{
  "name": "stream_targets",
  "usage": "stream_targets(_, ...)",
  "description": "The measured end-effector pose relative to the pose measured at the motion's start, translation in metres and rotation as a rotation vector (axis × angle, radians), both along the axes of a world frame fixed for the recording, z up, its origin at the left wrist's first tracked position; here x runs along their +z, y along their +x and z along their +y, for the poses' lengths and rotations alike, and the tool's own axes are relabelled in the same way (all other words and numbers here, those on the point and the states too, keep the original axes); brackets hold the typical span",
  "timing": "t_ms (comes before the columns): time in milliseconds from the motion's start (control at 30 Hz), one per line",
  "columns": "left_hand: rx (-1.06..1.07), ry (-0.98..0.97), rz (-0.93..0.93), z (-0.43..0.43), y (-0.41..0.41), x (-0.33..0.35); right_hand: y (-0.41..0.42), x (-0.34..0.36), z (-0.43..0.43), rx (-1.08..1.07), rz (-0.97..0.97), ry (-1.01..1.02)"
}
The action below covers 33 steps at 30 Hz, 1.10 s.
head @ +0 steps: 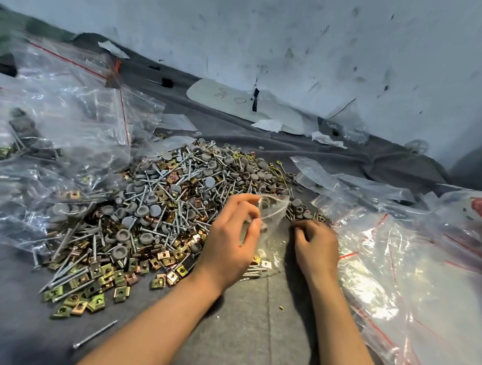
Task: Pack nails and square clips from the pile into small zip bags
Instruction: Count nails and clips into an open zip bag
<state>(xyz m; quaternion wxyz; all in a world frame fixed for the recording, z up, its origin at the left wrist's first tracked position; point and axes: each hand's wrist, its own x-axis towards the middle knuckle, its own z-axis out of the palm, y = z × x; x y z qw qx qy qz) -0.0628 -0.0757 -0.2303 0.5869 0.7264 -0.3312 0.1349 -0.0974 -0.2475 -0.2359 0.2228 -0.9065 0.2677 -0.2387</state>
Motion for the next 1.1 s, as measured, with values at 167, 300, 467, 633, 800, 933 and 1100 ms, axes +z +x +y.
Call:
stream_targets(167,0.066,-0.132,0.174,0.002,0.002,0.004,-0.001,0.002,0.004,-0.046,-0.018,-0.026)
stream_targets(300,0.081,-0.221,0.307,0.004,0.003,0.010,0.000,0.003,0.005,-0.048,0.029,-0.041)
stream_targets(467,0.125,-0.185,0.222,0.004,0.005,0.007,-0.001,0.002,0.004,-0.050,0.020,-0.027)
stream_targets(633,0.014,-0.004,0.020,0.001,0.003,0.001,-0.006,0.008,0.010,0.025,-0.117,0.002)
stream_targets(800,-0.116,0.248,-0.083,-0.004,0.000,-0.008,-0.013,0.023,0.033,0.173,-0.694,-0.231)
stream_targets(933,-0.149,0.274,-0.133,-0.004,0.002,-0.006,-0.010,0.024,0.047,0.344,-0.741,-0.373)
stream_targets(1100,-0.078,0.219,-0.105,-0.003,0.002,-0.006,-0.010,0.025,0.043,0.223,-0.771,-0.160)
